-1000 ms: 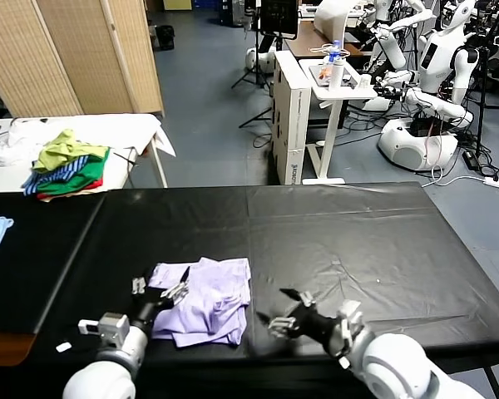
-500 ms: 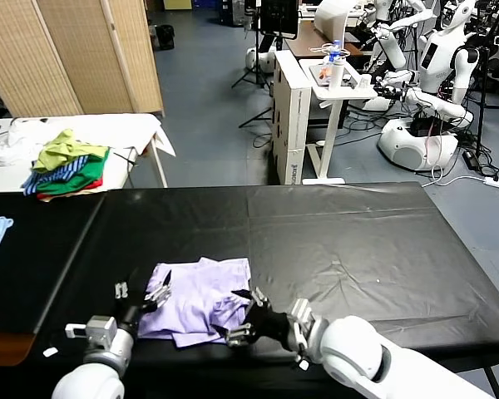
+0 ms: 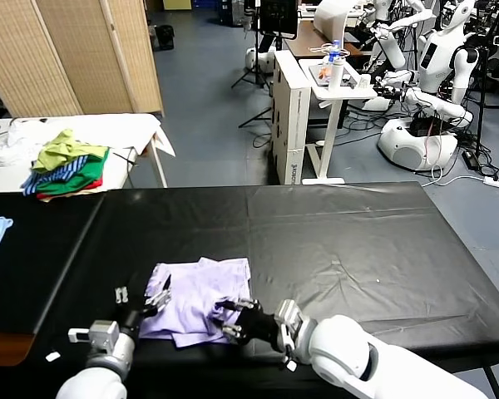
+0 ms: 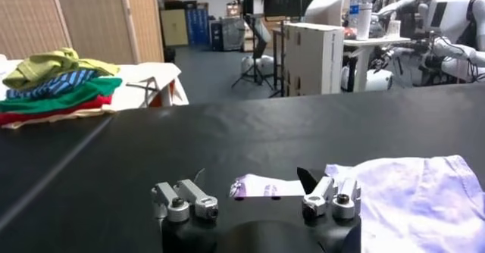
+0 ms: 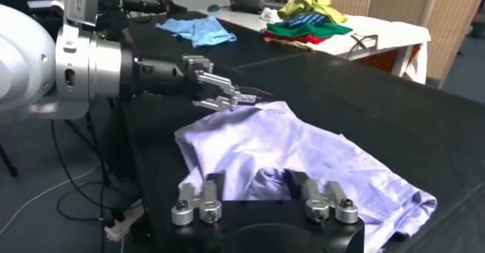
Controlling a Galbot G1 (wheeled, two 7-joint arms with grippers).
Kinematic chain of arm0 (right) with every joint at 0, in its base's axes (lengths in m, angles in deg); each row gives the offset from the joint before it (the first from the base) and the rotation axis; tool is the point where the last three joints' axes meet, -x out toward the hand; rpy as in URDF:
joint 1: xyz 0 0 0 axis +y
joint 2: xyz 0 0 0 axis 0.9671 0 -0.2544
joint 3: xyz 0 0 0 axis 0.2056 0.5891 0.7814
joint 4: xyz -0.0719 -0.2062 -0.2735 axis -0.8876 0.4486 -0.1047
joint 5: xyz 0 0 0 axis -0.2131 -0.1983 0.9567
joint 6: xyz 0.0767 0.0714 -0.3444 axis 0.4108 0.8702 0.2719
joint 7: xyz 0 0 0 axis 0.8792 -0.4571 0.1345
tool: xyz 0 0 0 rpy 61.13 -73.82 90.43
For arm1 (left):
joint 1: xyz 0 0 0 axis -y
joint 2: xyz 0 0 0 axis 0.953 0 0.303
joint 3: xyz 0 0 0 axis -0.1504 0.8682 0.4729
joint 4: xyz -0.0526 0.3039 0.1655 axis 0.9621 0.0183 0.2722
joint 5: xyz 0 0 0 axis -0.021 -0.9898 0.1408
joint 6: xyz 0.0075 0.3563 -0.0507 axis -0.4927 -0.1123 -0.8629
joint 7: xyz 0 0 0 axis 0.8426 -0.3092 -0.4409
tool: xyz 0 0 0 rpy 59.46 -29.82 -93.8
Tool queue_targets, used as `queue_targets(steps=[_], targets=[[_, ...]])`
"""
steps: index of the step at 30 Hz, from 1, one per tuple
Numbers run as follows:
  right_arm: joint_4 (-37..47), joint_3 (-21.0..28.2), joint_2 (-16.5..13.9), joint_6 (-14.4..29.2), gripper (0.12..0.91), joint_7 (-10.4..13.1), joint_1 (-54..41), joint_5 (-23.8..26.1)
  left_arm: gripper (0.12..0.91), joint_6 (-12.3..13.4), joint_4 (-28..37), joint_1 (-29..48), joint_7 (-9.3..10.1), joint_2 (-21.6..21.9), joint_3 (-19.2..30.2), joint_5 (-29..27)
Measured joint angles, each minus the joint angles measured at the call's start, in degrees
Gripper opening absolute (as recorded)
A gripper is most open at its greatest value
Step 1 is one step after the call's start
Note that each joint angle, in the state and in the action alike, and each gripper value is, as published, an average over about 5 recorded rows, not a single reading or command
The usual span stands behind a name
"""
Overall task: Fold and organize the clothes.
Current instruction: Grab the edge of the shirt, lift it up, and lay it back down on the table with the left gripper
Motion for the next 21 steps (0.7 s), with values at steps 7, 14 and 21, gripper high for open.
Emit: queue_targets(steps=[7,14,21], targets=[[-2.2,-2.8,-2.4,-0.1,0.155,0.3,2.9,0.0,0.907,0.3,-0.3,-0.4,0.0,-0.1,-0.4,-0.1],[-5.0,-7.1,-5.3,-0.7,0.2,0.4,8.7,0.3,0.907,0.6,-0.3,-0.6,0.0,-0.9,-0.5,-0.5],[-7.7,-10.1,-8.2,-1.2,0.559,1.6,13.9,-0.6,0.907,0.8,-0.2,-0.7,-0.02,-1.8,-0.5,-1.0]])
